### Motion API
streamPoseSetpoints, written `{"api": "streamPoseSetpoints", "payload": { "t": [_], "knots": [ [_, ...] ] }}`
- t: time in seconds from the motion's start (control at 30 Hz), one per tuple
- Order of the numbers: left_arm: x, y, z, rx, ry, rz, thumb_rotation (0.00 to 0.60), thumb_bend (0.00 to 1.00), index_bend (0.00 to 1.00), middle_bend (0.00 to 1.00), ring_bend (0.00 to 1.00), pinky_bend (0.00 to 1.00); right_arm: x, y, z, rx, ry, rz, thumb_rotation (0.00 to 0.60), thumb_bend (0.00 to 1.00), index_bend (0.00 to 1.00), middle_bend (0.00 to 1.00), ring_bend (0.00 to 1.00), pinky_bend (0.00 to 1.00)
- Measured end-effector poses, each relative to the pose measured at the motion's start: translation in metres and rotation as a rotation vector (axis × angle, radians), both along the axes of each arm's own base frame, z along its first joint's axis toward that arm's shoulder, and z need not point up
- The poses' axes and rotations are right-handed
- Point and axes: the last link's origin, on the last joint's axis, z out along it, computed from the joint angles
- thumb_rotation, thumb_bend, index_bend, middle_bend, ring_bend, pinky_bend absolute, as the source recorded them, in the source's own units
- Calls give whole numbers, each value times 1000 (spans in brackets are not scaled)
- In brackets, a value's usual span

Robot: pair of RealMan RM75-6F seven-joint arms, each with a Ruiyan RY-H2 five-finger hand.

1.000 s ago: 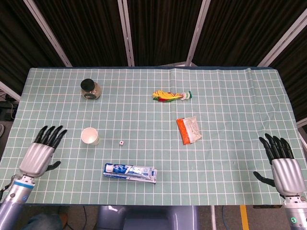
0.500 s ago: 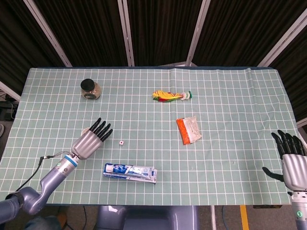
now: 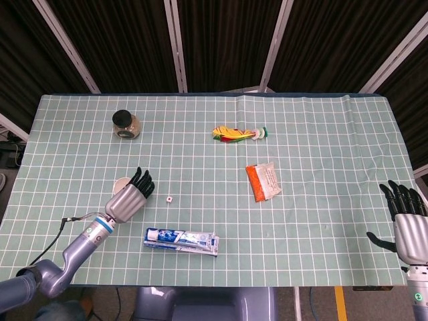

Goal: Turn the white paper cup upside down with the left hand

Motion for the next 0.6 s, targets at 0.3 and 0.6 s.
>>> {"api": "streamPoseSetpoints", "payload": {
  "t": [0.3, 0.6],
  "knots": [
    [-2, 2, 8, 39, -82, 61, 600, 0, 517, 474, 365, 399, -2, -1, -1, 3, 0, -8, 600, 0, 59, 0, 0, 0],
    [4, 9, 35, 39, -383, 217, 600, 0, 518, 437, 334, 400, -1, -2, -3, 11, 4, -8, 600, 0, 59, 0, 0, 0]
  ]
}}
